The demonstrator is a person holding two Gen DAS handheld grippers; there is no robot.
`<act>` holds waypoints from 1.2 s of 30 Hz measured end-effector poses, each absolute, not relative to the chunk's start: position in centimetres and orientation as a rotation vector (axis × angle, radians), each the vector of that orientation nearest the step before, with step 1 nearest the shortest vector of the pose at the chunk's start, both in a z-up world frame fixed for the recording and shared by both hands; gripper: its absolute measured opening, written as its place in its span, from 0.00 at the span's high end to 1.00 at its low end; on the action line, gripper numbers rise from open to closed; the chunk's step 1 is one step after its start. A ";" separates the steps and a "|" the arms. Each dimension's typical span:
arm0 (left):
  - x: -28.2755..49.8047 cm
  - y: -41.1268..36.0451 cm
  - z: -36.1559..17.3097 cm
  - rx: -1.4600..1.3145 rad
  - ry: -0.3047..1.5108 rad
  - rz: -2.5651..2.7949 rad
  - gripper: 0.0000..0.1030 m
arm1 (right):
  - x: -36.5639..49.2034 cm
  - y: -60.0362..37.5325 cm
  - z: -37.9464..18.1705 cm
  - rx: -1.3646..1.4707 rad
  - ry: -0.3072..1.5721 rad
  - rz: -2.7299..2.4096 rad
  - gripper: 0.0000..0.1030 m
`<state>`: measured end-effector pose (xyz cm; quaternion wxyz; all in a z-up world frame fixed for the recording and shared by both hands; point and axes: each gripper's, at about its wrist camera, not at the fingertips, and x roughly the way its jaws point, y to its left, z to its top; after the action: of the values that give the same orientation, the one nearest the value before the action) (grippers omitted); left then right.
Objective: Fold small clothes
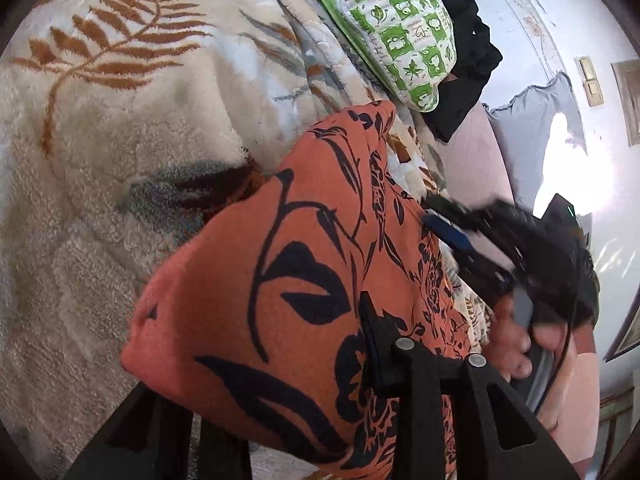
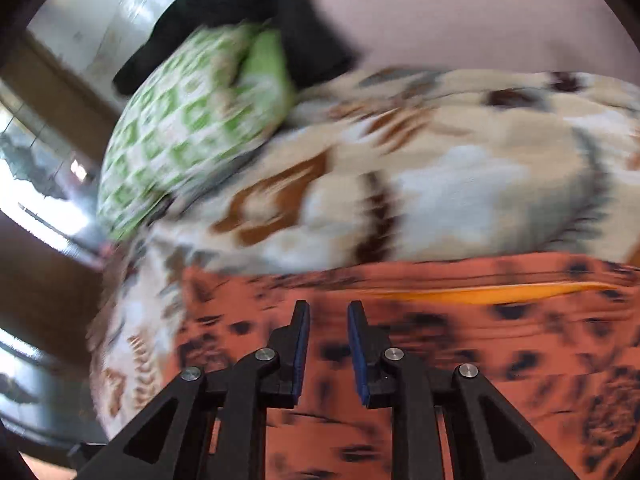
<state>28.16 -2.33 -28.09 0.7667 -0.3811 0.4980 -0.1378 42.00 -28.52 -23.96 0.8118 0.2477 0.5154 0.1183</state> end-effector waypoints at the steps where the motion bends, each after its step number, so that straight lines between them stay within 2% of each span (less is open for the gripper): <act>1: 28.2 -2.2 -28.2 -0.841 1.087 -0.303 0.68 | 43.1 -27.0 -24.6 0.529 1.134 0.285 0.78; 4: 28.6 -2.2 -28.5 -0.852 1.099 -0.322 0.66 | 45.7 -23.5 -27.3 0.450 1.205 0.248 0.79; 9: 28.8 -2.0 -28.7 -0.889 1.112 -0.326 0.66 | 45.1 -25.0 -26.2 0.575 1.126 0.215 0.80; 13: 28.6 -2.5 -28.0 -0.850 1.086 -0.309 0.66 | 40.3 -27.8 -23.0 0.542 1.063 0.213 0.80; 19: 28.0 -3.6 -26.3 -0.716 1.016 -0.290 0.73 | 28.7 -33.6 -20.7 0.494 1.020 0.130 0.80; 21: 27.9 -3.8 -26.2 -0.697 1.006 -0.277 0.74 | 25.4 -35.0 -21.4 0.530 1.015 0.131 0.80; 24: 28.0 -3.8 -26.4 -0.698 1.005 -0.264 0.74 | 22.4 -34.9 -26.1 0.543 1.123 0.143 0.79; 25: 28.2 -3.8 -26.5 -0.698 0.999 -0.261 0.73 | 21.1 -35.1 -25.9 0.545 1.046 0.156 0.79; 30: 28.6 -4.1 -26.8 -0.668 0.992 -0.246 0.65 | 17.5 -37.3 -23.6 0.666 0.895 0.194 0.80; 33: 28.5 -4.7 -26.3 -0.599 0.956 -0.247 0.66 | 16.7 -38.0 -24.5 0.699 0.846 0.225 0.80; 35: 28.4 -5.5 -25.7 -0.531 0.922 -0.246 0.70 | 17.6 -37.7 -27.5 0.734 0.950 0.217 0.79; 36: 28.2 -5.8 -25.3 -0.496 0.899 -0.243 0.73 | 17.4 -38.0 -27.7 0.766 0.909 0.221 0.79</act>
<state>28.23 -5.82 -25.35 0.8641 -0.2366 0.4289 -0.1160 17.38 -37.98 -27.68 0.8228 0.3603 0.4272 0.1037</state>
